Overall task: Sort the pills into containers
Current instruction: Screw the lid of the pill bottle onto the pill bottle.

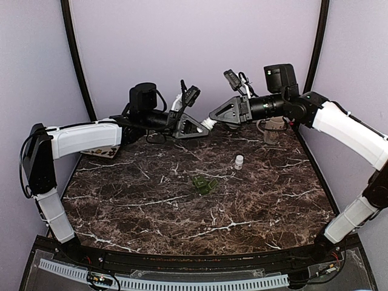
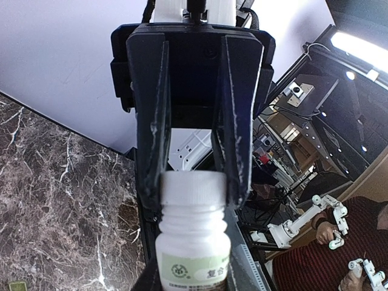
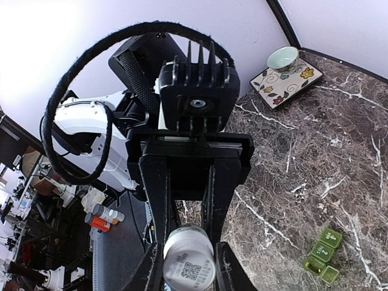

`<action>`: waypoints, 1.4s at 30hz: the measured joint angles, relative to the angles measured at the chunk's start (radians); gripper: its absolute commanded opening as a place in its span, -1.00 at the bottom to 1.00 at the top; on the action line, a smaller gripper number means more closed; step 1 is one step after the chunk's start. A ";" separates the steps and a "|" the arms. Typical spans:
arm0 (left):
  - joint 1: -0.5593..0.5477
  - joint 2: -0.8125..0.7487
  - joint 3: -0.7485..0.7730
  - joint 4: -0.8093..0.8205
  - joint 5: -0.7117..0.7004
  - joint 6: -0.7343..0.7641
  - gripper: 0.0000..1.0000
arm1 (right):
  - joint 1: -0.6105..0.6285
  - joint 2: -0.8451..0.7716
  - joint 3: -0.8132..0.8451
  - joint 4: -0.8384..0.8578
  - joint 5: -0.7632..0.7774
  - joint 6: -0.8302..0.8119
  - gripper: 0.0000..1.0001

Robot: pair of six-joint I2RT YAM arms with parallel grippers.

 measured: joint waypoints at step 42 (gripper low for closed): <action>0.004 0.031 0.164 -0.306 0.042 0.191 -1.00 | -0.003 0.014 0.053 -0.056 -0.025 -0.045 -0.61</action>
